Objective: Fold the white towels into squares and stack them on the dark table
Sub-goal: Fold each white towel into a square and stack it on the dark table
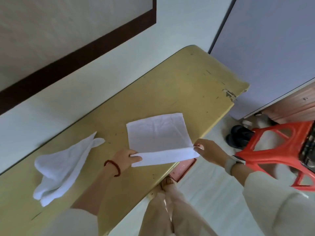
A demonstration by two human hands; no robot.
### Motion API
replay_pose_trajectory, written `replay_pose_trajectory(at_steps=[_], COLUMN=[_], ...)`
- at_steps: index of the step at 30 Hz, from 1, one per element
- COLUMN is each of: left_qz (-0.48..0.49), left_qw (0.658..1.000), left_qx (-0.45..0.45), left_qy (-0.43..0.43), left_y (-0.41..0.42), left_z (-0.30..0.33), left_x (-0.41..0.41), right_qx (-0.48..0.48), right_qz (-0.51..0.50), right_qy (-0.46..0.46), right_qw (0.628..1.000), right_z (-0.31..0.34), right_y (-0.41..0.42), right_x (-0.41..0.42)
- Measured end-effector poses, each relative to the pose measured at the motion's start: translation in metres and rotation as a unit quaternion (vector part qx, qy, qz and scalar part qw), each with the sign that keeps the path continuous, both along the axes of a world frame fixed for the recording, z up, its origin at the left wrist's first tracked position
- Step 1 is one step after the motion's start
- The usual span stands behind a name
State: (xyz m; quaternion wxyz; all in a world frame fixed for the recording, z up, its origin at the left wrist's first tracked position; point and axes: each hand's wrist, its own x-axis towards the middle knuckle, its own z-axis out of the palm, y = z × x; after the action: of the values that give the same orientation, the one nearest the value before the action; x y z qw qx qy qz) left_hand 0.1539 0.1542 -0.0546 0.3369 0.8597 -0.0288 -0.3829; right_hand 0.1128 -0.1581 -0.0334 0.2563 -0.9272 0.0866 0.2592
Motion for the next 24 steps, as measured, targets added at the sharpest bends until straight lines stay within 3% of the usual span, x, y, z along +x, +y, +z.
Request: replay_pose_trajectory(at_steps=[5,10,19,24], left_qz=[0.105,0.271,0.353,0.334], left_qw=[0.992,0.958,0.924,0.926], left_qx=[-0.068,-0.068,-0.004,0.025], left_qy=[-0.003,-0.066,-0.145,-0.176], left_y=[-0.008,-0.021,-0.023,-0.02], left_z=[0.008,0.007,-0.032,-0.04], left_x=[0.024,0.053,0.082,0.081], right_qx=[0.106,0.167,0.152,0.115], right_qz=[-0.139,-0.255,-0.257,-0.234], right_qy=[-0.105,-0.156,-0.166,-0.181], right_qw=[0.979,0.939,0.94,0.948], right_z=[0.003,-0.002,-0.048,-0.058], right_y=[0.005,0.02,0.031,0.035], right_x=[0.036,0.082,0.121,0.122])
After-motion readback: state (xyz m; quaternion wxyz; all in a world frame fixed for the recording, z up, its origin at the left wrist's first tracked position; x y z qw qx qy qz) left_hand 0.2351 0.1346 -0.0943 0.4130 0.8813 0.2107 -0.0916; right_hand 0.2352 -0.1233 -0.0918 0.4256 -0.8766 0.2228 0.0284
